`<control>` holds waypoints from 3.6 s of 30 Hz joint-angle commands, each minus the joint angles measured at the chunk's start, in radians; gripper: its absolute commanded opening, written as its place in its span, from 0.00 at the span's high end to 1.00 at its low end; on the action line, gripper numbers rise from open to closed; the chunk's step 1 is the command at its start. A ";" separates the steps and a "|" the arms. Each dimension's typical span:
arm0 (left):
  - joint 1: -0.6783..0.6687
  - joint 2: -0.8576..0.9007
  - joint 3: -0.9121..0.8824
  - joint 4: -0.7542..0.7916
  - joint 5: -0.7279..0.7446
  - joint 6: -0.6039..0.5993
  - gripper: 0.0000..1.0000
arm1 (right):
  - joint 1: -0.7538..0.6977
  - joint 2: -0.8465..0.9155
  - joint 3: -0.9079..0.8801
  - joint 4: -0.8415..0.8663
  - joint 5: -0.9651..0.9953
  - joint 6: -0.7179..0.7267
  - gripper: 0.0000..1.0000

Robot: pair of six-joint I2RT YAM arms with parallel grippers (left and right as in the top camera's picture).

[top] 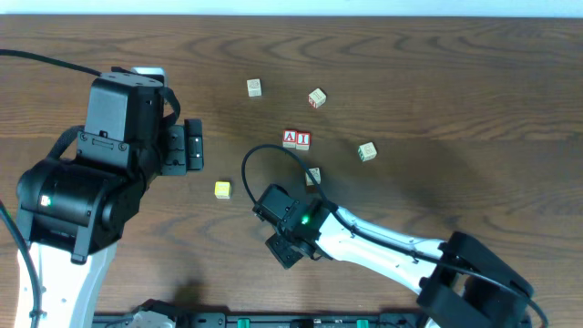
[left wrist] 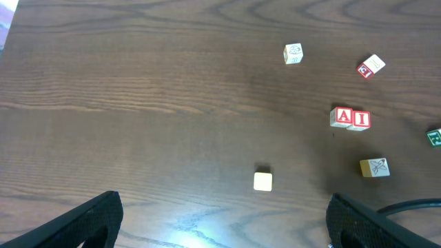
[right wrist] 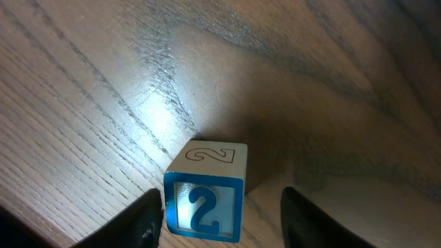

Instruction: Spell out Ai2

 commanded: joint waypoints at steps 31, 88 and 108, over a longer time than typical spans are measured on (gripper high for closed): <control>0.002 0.003 -0.008 -0.005 0.004 -0.002 0.05 | 0.010 0.000 -0.018 0.014 -0.030 0.022 0.67; 0.002 0.003 -0.008 -0.004 -0.003 -0.009 0.05 | -0.446 0.212 0.437 -0.127 0.220 0.178 0.80; 0.002 0.003 -0.008 -0.005 -0.003 -0.028 0.05 | -0.451 0.262 0.436 -0.053 0.217 0.228 0.80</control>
